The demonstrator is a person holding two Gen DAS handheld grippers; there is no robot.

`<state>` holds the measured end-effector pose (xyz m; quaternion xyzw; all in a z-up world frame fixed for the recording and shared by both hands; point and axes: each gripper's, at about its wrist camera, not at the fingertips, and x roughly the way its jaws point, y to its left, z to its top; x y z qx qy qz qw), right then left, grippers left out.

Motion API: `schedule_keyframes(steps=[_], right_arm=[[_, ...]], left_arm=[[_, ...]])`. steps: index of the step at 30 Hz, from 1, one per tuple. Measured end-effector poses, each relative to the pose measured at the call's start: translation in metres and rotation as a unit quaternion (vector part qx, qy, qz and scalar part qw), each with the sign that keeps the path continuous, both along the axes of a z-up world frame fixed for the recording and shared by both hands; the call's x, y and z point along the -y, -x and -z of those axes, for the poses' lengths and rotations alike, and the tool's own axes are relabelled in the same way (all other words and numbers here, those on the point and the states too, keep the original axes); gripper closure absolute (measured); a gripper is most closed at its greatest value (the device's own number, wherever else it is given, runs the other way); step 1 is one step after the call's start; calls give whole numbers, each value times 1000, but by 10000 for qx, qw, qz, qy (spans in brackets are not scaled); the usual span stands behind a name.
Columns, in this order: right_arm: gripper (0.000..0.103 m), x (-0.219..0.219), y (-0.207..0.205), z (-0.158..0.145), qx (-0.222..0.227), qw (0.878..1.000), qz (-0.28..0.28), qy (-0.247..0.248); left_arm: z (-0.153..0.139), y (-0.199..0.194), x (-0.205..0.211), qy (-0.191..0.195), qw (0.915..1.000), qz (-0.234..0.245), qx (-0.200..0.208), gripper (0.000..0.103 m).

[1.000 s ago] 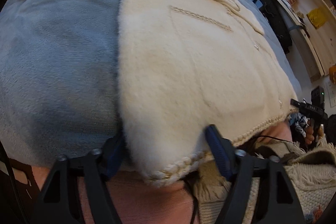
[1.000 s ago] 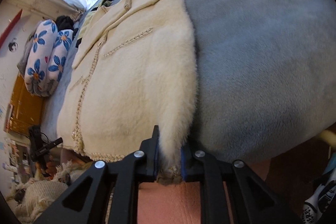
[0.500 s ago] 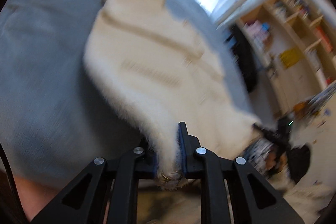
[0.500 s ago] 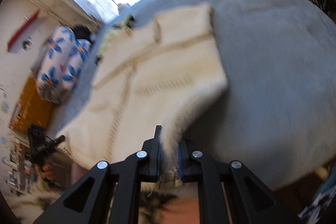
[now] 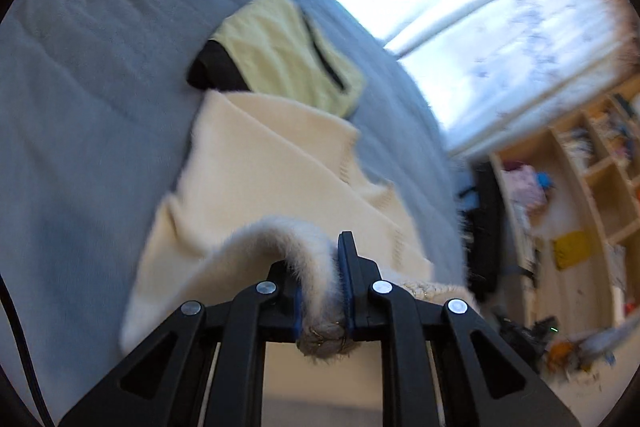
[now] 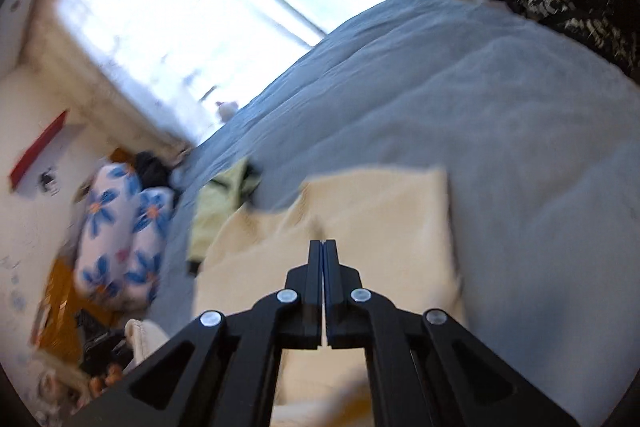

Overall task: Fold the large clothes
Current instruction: 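Lift the hem with both grippers and fold it toward the collar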

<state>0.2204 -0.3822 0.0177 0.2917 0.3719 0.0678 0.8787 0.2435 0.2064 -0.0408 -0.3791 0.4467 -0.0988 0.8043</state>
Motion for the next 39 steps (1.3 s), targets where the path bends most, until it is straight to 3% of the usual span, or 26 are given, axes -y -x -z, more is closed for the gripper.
schedule_keyframes(steps=[3, 5, 7, 9, 11, 13, 14, 19, 22, 24, 28, 31, 33, 39], right_arm=[[102, 2, -45, 31, -578, 9980, 171, 200], [97, 1, -62, 56, -1013, 9940, 109, 395], [92, 2, -65, 77, -1250, 9900, 3, 656], [90, 4, -60, 91, -1323, 9870, -42, 908], [83, 10, -56, 102, -1367, 9850, -48, 1050], [63, 19, -51, 112, -1376, 9839, -13, 1137], [60, 24, -48, 115, -1363, 9834, -6, 1194], [59, 27, -49, 126, -1453, 9829, -253, 1100], [59, 20, -51, 132, -1354, 9850, -540, 922], [58, 12, -54, 131, -1264, 9849, -653, 982], [58, 2, -57, 134, -1223, 9806, -790, 1310], [59, 3, -60, 136, -1281, 9799, -781, 1313], [60, 2, -60, 135, -1272, 9796, -767, 1354], [63, -8, -61, 134, -1242, 9738, -828, 1715]], left_arm=[[37, -48, 4, -259, 9985, -30, -490, 89], [60, -67, 7, -412, 9961, 54, -776, 74], [79, -79, 11, -517, 9933, 56, -1031, 66], [90, -86, 10, -369, 9930, 170, -1106, 56], [95, -87, 8, -126, 9937, 304, -1070, 37], [94, -87, 6, 88, 9935, 516, -1014, 25], [92, -87, 6, 99, 9931, 590, -1007, 22], [75, -85, 8, -364, 9909, 974, -859, 22], [61, -84, 11, -948, 9849, 1303, -635, 22], [57, -81, 16, -1584, 9755, 1438, -520, 22], [62, -83, 32, -2683, 9455, 1801, -415, 22], [70, -91, 42, -2975, 9336, 1972, -319, 29], [74, -98, 50, -3016, 9300, 2081, -275, 35], [92, -120, 71, -3339, 9106, 2417, -298, 36]])
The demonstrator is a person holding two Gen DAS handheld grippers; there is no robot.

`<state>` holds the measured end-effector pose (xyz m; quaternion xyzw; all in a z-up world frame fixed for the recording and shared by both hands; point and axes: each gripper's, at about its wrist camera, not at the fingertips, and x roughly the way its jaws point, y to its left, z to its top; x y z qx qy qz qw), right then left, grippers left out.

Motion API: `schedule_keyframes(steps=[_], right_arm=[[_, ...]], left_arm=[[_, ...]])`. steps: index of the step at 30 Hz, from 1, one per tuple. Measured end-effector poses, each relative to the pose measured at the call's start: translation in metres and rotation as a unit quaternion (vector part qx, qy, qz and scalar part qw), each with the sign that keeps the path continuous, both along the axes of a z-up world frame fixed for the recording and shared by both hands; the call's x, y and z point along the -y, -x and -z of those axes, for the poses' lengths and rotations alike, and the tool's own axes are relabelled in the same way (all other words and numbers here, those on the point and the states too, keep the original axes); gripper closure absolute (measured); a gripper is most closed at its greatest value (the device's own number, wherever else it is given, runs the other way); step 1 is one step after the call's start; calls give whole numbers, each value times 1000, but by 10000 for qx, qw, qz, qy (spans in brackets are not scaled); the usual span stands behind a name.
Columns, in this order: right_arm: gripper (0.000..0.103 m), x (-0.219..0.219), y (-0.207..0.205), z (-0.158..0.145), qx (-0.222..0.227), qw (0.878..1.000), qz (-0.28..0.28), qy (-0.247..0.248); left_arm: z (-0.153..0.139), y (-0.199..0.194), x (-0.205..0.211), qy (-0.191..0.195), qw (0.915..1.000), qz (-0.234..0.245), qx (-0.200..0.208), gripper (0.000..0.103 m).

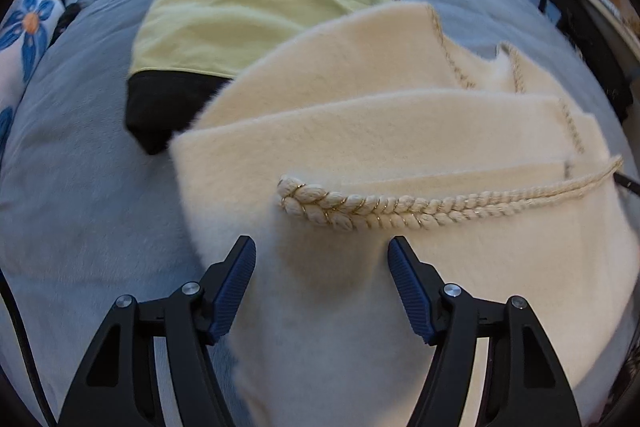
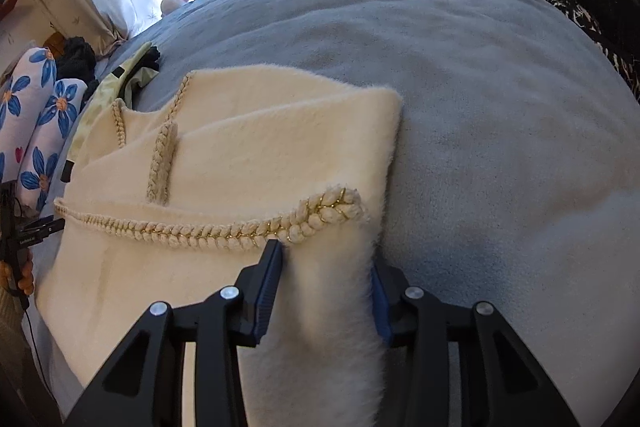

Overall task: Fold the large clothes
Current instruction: 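Lift the hem with both grippers and fold it toward the collar, then lay the folded hem near the collar and open both grippers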

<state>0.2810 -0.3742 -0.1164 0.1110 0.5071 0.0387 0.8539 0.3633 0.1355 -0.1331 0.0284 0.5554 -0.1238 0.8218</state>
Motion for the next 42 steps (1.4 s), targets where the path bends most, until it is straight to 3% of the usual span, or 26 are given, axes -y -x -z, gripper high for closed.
schedule_keyframes(steps=[4, 6, 8, 9, 10, 11, 13, 16, 19, 23, 27, 31, 36, 42], right_arm=[[62, 1, -4, 3, -61, 10000, 55, -1], [63, -2, -5, 3, -38, 9999, 60, 89], [65, -8, -3, 1, 36, 9996, 53, 269], [70, -9, -1, 0, 76, 9993, 55, 354], [75, -12, 1, -1, 121, 9987, 70, 481], [77, -15, 4, -4, 179, 9978, 117, 634], [85, -20, 11, -11, 329, 9960, 210, 807], [95, -26, 23, -24, 574, 9932, 265, 979], [95, -38, 41, -49, 1031, 9863, 267, 1264], [95, -43, 50, -84, 1527, 9803, 299, 1214], [95, -45, 30, -115, 1872, 9756, 387, 1079], [95, -53, -7, -132, 2051, 9725, 490, 988], [95, -63, -75, -109, 1863, 9724, 703, 1218], [95, -56, -132, -29, 951, 9776, 986, 1597]], left_arm=[[7, -9, -7, 277, 9996, -56, -69, 34], [7, -9, -8, 330, 9994, -66, -25, 40], [4, 0, -5, 346, 9993, 48, 151, 74], [-1, 7, 1, 113, 9995, -2, 306, 80], [-5, 14, 6, -138, 9989, -50, 442, 93], [-8, 20, 11, -318, 9980, -88, 540, 95], [-15, 33, 16, -475, 9963, -240, 678, 96], [-33, 51, 15, -383, 9942, -557, 836, 97], [-58, 70, 9, -170, 9905, -807, 1096, 97], [-93, 80, 2, -75, 9846, -1026, 1413, 97], [-115, 65, -6, -217, 9784, -1281, 1605, 97], [-117, 29, -18, -76, 9741, -1651, 1543, 97], [-93, -31, -20, 21, 9689, -1971, 1497, 97], [-25, -85, -15, -174, 9672, -2183, 1290, 96]])
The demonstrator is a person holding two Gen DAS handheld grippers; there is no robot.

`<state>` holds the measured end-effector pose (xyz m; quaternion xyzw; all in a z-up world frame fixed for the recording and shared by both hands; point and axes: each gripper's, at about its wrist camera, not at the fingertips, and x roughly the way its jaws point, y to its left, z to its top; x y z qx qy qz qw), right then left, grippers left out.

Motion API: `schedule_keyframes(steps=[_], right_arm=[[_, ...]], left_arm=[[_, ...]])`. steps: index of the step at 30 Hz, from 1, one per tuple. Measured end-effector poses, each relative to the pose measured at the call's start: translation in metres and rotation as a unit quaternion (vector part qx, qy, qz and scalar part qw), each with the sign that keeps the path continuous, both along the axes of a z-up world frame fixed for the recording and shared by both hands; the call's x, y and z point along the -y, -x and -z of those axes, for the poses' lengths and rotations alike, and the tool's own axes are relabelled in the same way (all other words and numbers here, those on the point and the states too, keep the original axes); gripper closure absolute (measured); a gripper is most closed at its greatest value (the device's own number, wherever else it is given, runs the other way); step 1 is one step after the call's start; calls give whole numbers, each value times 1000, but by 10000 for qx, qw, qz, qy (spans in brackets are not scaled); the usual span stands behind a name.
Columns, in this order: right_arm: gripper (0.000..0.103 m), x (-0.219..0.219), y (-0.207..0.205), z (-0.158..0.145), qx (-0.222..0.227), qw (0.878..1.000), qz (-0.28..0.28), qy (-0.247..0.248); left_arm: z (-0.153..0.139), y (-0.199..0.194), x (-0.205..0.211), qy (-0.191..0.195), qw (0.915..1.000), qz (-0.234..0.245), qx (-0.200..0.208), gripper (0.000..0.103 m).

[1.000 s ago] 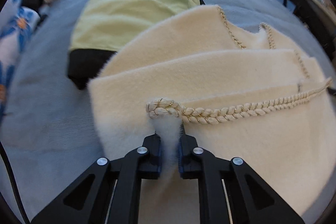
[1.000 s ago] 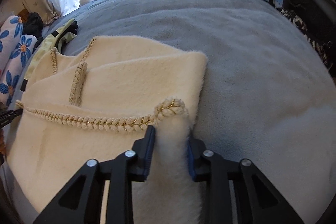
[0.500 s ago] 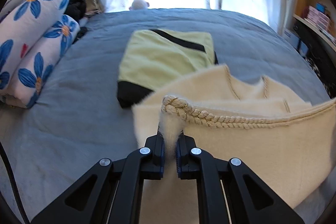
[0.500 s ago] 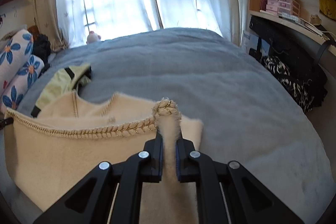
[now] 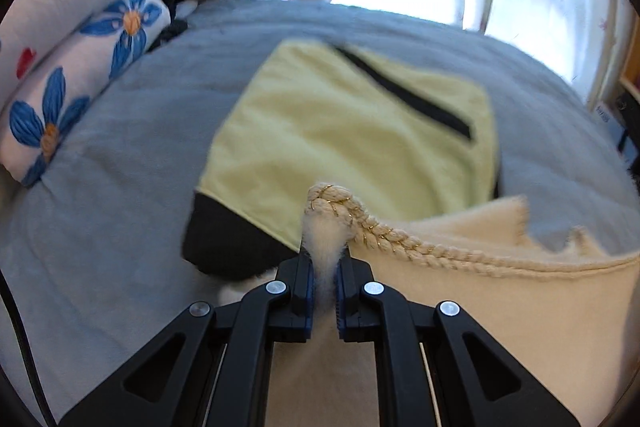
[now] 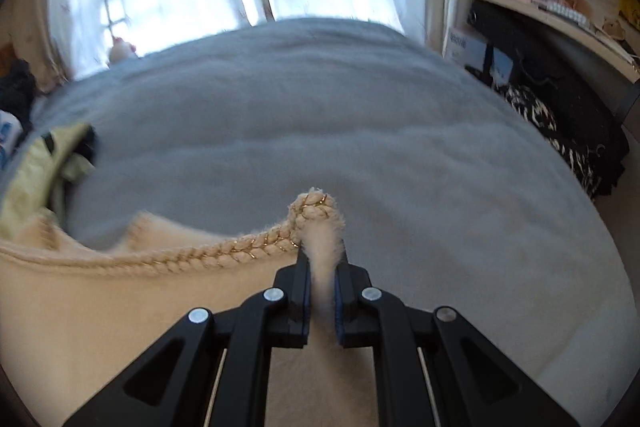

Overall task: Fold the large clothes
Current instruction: 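Lay the folded hem near the collar and open both grippers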

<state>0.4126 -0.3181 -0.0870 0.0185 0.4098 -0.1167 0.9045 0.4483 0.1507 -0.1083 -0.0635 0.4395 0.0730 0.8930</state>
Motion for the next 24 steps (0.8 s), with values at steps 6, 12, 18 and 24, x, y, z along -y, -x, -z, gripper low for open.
schedule_keyframes(steps=[6, 12, 18, 24], right_arm=[[81, 20, 1, 44, -315, 9984, 341, -315], [61, 53, 29, 18, 222, 9878, 601, -1420], [61, 24, 56, -9, 528, 9894, 163, -1342], [61, -71, 45, -4, 254, 9911, -973, -876]], left_arm=[[33, 5, -3, -21, 9994, 67, 325, 89], [16, 23, -33, 475, 9965, -571, 373, 50], [-14, 66, -22, 298, 9960, -369, 761, 64], [-4, 68, 22, 605, 9959, -23, 674, 75]])
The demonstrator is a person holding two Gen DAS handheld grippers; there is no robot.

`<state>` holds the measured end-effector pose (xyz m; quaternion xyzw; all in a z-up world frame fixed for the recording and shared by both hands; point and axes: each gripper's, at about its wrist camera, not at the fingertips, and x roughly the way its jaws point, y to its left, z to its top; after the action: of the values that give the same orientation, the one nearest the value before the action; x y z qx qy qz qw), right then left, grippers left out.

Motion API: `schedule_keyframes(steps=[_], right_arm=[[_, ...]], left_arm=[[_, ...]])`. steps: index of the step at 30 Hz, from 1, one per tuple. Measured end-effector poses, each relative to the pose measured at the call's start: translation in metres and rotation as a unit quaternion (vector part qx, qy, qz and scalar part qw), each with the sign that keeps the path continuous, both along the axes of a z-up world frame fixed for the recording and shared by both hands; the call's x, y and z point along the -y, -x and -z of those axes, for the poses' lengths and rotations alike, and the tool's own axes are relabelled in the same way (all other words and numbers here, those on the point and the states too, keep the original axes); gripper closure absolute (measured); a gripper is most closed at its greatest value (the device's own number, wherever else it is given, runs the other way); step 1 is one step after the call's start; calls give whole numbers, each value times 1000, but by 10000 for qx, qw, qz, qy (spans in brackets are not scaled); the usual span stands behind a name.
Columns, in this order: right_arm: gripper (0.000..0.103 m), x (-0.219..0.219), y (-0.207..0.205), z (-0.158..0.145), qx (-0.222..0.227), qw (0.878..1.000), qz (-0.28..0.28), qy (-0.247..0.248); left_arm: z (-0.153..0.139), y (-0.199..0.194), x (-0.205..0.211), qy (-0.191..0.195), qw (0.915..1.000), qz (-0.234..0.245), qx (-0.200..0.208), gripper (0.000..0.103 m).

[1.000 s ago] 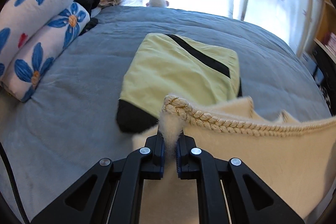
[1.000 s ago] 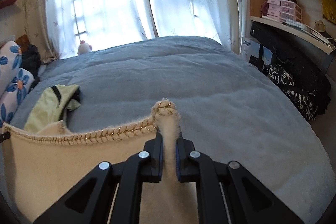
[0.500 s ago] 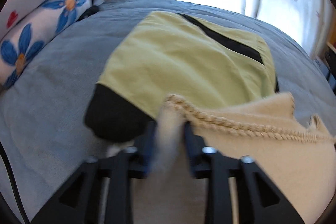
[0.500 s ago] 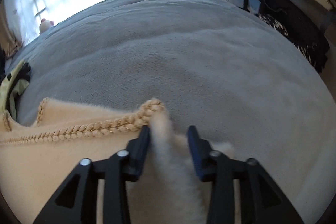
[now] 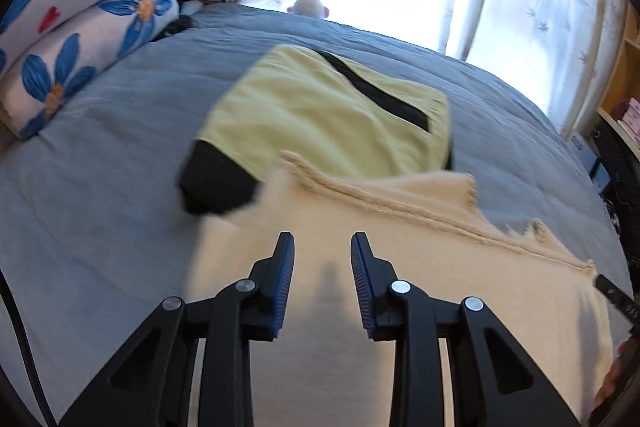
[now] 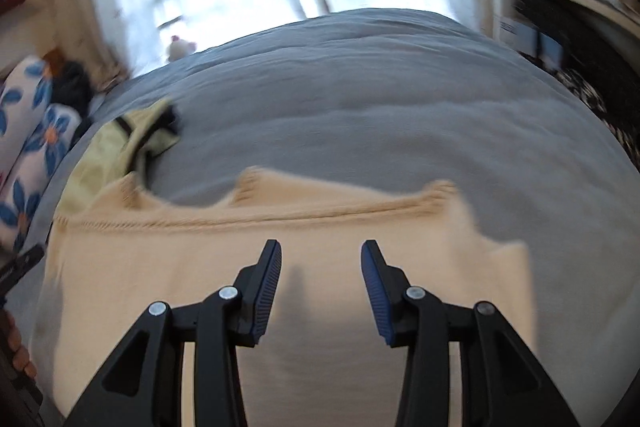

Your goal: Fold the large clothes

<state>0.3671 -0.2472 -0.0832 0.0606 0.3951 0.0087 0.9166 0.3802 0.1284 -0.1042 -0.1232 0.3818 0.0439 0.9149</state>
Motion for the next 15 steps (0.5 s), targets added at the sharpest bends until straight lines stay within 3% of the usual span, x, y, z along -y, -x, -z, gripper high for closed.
schedule_keyframes(steps=[5, 8, 9, 10, 12, 15], right_arm=[[62, -40, -22, 23, -293, 9985, -276, 372], [61, -7, -33, 33, -374, 9991, -69, 167], [61, 1, -35, 33, -377, 9987, 162, 318], [61, 20, -37, 34, -414, 9941, 621, 792], [62, 57, -36, 42, -558, 9896, 995, 875], [103, 105, -23, 46, -687, 9908, 1148, 219]], left_arm=[[30, -27, 19, -365, 9983, -72, -440, 74], [40, -35, 4, -291, 9984, -112, -472, 73], [39, -37, -4, -280, 9984, -157, -464, 73], [39, -38, -11, -349, 9980, -208, -482, 73], [42, -40, -23, -348, 9980, -116, -513, 75], [43, -37, -33, -130, 9986, 43, -509, 80]])
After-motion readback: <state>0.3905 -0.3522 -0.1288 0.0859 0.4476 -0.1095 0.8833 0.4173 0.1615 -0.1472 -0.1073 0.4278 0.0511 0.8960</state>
